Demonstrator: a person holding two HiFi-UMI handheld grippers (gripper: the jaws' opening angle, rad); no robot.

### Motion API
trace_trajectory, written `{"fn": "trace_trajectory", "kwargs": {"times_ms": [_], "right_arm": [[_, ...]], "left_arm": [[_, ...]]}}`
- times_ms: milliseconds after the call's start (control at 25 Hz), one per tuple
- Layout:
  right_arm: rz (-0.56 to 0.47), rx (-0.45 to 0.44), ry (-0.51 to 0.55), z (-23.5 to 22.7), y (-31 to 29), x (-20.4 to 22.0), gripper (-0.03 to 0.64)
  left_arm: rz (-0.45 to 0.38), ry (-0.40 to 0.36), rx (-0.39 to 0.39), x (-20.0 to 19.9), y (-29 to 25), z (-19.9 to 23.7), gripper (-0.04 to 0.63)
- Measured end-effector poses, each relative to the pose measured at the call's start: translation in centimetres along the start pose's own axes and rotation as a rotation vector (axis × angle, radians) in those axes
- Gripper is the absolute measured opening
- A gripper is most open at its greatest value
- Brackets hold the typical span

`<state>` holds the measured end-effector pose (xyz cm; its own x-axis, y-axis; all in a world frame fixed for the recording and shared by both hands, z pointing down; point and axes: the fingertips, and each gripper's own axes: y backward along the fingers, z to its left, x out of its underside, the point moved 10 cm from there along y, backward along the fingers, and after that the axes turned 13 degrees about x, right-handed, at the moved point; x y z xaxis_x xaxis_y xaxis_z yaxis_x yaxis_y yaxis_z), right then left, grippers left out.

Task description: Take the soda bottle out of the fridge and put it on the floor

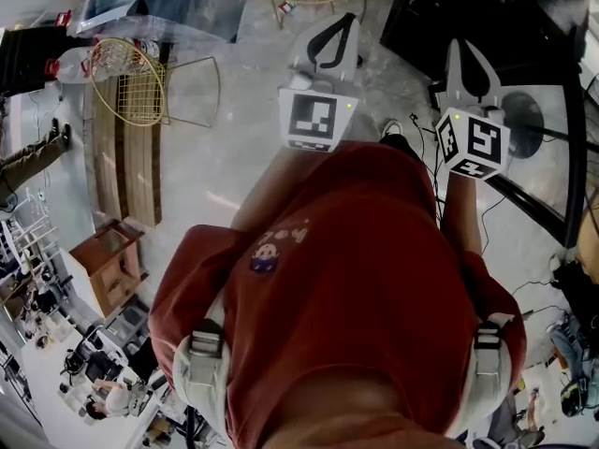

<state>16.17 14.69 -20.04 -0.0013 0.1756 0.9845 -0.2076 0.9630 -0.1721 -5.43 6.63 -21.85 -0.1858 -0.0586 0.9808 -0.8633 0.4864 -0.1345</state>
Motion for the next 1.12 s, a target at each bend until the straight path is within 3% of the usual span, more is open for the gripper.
{"fn": "trace_trajectory", "kwargs": {"times_ms": [1120], "right_arm": [[0.018, 0.0, 0.013, 1.2, 0.3, 0.6, 0.002]], "left_arm": [[0.015, 0.022, -0.038, 1.2, 1.4, 0.7, 0.0]]}}
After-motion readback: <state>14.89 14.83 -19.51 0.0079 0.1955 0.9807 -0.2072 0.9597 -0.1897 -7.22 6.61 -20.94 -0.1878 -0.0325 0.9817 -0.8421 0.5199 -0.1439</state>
